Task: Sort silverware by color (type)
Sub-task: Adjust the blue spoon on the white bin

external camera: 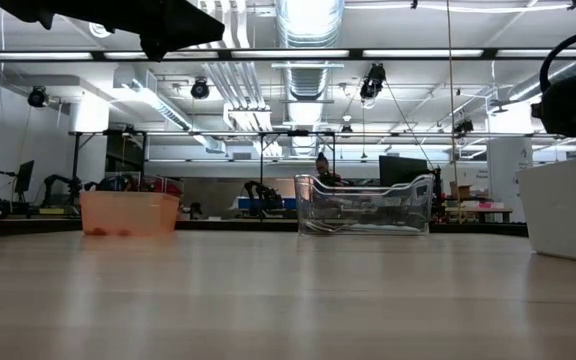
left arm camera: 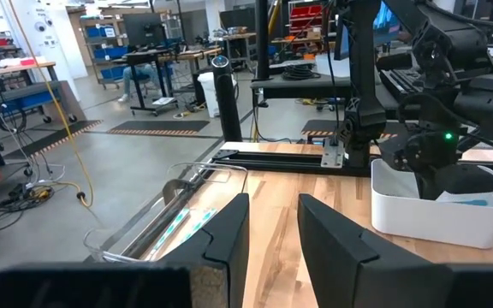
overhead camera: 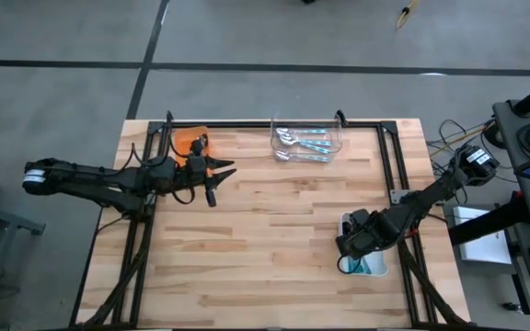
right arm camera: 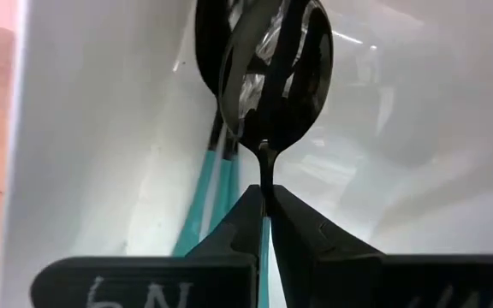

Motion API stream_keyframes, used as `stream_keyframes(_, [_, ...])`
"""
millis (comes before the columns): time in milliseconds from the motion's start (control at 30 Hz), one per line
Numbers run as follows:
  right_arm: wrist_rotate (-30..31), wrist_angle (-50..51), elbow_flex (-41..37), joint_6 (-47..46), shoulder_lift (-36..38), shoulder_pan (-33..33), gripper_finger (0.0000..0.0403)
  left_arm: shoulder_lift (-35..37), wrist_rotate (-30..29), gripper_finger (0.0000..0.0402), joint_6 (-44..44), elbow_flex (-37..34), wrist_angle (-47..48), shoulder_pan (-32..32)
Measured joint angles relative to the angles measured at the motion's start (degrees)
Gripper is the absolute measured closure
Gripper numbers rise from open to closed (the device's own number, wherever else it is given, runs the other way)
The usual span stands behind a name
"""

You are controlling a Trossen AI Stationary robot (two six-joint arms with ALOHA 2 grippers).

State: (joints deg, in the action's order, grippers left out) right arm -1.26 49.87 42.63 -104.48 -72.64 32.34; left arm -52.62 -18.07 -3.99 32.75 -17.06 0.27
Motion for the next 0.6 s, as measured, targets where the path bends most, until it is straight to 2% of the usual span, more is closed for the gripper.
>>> stream_keyframes(233, [0.3, -2.3, -0.4, -2.0, 0.0, 0.0, 0.0393, 0.0, 0.0, 0.0318, 0.0, -0.1, 0.0, 0.0])
stream_keyframes(600, [-1.6, 0.0, 0.2, -1.9, 3.0, 0.0, 0.0393, 0.0, 0.0, 0.0318, 0.0, -0.1, 0.0, 0.0])
